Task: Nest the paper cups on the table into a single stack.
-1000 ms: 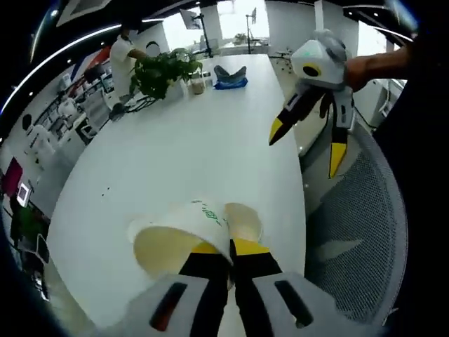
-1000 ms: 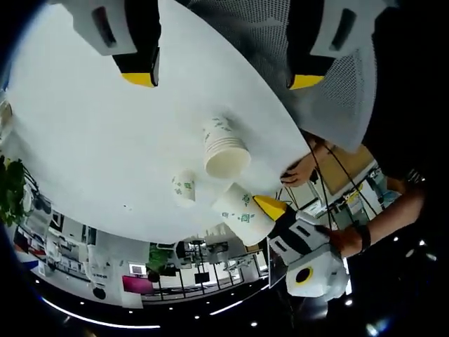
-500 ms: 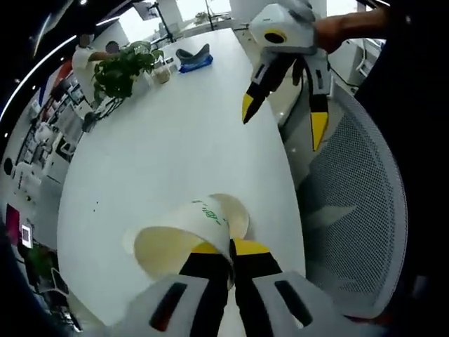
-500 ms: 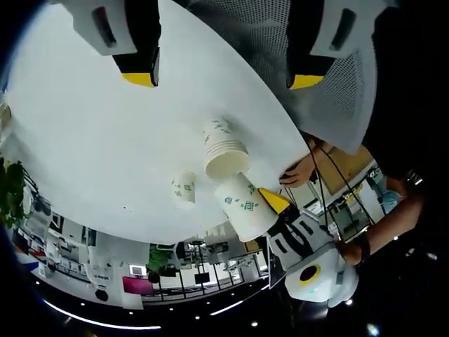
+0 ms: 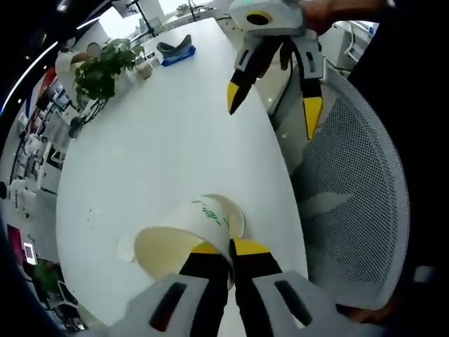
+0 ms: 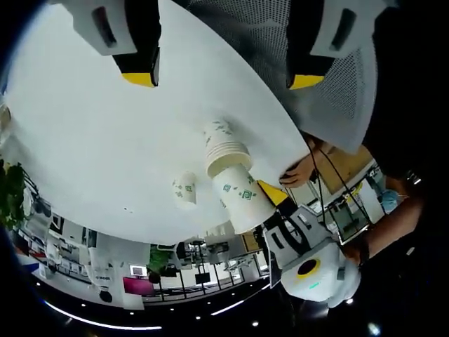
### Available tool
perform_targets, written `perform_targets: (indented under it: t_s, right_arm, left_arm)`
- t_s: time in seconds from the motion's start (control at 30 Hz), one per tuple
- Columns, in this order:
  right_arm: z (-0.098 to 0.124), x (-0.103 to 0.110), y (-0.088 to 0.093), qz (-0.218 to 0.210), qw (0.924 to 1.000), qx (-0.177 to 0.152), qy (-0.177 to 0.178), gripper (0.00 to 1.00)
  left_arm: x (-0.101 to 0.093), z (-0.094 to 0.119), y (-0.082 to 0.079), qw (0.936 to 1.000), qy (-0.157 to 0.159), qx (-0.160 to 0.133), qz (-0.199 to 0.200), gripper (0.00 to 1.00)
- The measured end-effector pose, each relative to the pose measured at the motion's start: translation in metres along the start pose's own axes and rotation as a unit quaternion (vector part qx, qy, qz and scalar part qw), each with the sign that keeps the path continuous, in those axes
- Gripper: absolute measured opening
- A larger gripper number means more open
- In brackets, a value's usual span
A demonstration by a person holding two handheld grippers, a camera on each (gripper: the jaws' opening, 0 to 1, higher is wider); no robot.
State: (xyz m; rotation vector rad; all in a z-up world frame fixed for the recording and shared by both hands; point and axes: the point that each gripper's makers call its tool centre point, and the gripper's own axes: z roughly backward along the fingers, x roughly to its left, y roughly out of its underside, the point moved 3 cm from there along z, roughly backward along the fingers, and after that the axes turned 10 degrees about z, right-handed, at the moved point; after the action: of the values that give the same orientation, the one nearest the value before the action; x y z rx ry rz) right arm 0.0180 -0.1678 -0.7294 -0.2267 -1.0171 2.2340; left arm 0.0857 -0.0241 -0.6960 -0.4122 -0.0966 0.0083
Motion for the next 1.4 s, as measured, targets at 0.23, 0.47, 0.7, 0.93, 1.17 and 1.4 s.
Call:
perform_targets:
  t_s: [0.23, 0.47, 0.7, 0.93, 1.17, 1.4]
  right_arm:
    - [0.0007, 0.0003, -0.0001, -0.001, 1.0000, 0.000, 0.000, 0.74]
    - [-0.0004, -0.0027, 0.0009, -0.003, 1.0000, -0.001, 0.002, 0.74]
    - [-0.0014, -0.0031, 0.0044, -0.006, 1.0000, 0.001, 0.003, 0.73]
    - [-0.0002, -0.0019, 0.0032, -0.008, 1.0000, 0.000, 0.004, 0.73]
    - [0.0010, -0.0022, 0.0036, -0.009, 0.9999, -0.002, 0.006, 0.73]
    - [0.0015, -0.0052, 0.0042, -0.010, 0.9999, -0.001, 0.007, 0.73]
  left_arm:
    - [-0.0036, -0.0028, -0.0033, 0.9999, 0.007, 0.007, -0.007, 0.00]
    - [-0.0006, -0.0059, -0.0008, 0.9998, 0.007, 0.015, -0.012, 0.00]
    - [-0.0010, -0.0073, -0.0006, 0.9997, 0.008, 0.019, -0.013, 0.02]
    - [-0.0013, -0.0078, -0.0013, 0.9997, 0.008, 0.021, -0.014, 0.03]
    - [-0.0007, -0.0072, -0.0033, 0.9997, 0.007, 0.018, -0.012, 0.05]
    - [0.0003, -0.0048, -0.0073, 0.9999, 0.003, 0.010, -0.011, 0.10]
